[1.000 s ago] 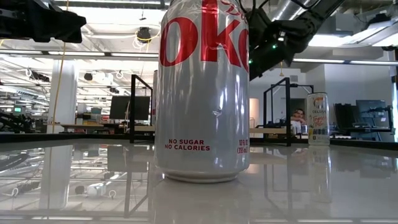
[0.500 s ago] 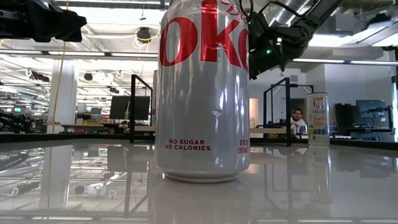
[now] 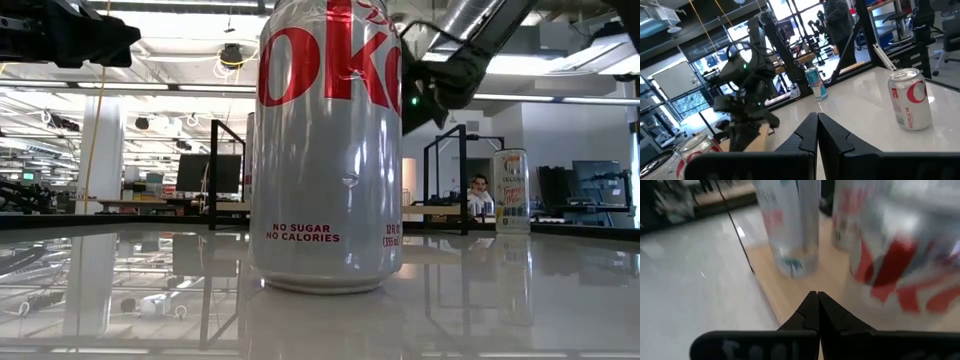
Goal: Place canned beverage on shelf
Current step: Put the top red-silver soda can on the shelf
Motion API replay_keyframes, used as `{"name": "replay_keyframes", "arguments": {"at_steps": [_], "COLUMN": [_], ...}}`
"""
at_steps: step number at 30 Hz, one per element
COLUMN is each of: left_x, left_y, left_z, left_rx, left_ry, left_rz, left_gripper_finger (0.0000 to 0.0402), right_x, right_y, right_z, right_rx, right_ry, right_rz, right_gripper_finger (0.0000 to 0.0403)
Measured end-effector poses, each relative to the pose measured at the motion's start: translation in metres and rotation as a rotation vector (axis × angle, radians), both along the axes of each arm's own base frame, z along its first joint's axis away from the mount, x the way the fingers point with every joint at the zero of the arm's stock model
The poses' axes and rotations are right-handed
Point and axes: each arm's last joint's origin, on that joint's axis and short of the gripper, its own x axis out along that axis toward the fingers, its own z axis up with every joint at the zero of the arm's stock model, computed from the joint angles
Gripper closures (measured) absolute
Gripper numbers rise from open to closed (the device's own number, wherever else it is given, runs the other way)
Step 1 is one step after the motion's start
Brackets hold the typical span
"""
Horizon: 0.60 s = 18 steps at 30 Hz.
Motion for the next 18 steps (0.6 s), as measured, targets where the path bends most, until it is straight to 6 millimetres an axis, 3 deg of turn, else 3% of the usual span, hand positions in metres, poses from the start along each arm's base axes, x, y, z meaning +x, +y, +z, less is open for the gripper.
{"name": "replay_keyframes", "arguments": {"at_steps": [18], "left_x": [0.0], "left_y": [0.0], "left_z": [-0.002], "left_rx": [0.007], "left_ry": [0.018], "left_rz": [0.008], "left_gripper_finger": [0.0402], "right_x": [0.007], "right_y": [-0.019], "right_z": [0.016], "right_rx": [-0.02], "right_ry": [0.306], "right_rz": [0.026], "right_gripper_finger": [0.0385]}}
